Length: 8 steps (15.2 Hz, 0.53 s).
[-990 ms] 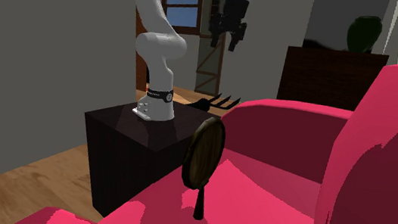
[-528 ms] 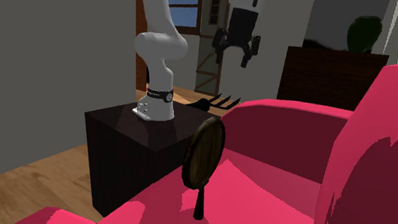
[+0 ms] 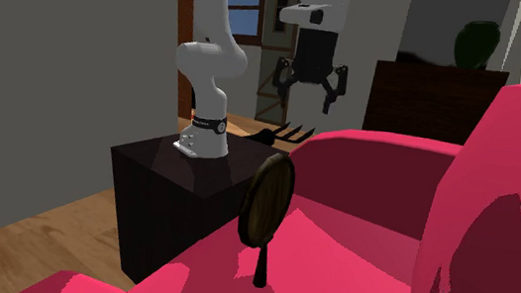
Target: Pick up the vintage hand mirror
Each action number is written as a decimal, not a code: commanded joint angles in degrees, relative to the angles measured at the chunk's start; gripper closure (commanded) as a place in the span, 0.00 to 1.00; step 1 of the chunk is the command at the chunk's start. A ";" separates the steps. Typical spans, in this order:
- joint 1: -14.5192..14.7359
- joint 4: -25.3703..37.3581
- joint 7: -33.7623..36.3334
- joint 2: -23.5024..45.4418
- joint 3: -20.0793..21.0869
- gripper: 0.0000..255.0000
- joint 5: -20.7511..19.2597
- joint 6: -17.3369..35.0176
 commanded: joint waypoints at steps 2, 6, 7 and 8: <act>-1.93 1.61 4.73 4.45 -1.53 0.00 0.84 4.37; -4.38 3.30 10.31 9.11 -3.82 0.00 2.31 9.30; -4.98 3.65 11.63 10.19 -4.41 0.00 2.75 10.51; -5.57 3.98 12.93 11.24 -5.01 0.00 3.21 11.72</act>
